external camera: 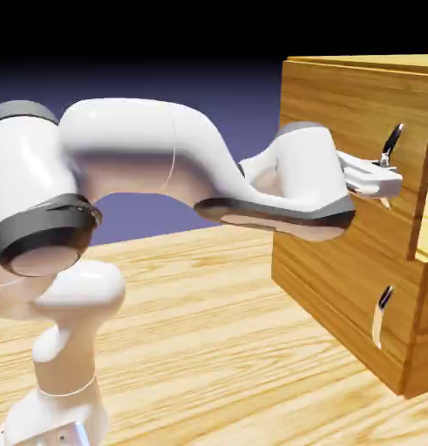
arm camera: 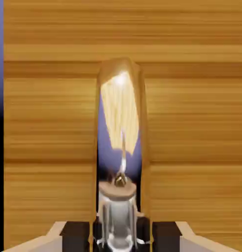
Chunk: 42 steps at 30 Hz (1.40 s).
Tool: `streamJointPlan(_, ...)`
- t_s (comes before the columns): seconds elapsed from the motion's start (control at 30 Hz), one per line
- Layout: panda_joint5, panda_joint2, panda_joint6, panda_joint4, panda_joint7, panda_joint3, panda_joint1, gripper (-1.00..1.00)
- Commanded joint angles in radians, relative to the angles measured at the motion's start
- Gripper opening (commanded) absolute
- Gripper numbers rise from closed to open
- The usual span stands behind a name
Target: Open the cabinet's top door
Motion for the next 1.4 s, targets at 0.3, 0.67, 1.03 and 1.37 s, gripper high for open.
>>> streamJointPlan(0.3,0.098,0.052,-0.058,-0.171,0.073,0.312,-0.362,-1.0)
streamJointPlan(0.67,0.536,-0.18,-0.235,-0.503,-0.208,0.702,-0.712,-1.0)
streamJointPlan(1.03,1.015,-0.435,-0.43,-0.72,-0.436,1.033,-0.821,-1.0)
streamJointPlan(1.37,1.45,-0.566,-0.697,-0.783,-0.571,1.354,-0.751,-1.0)
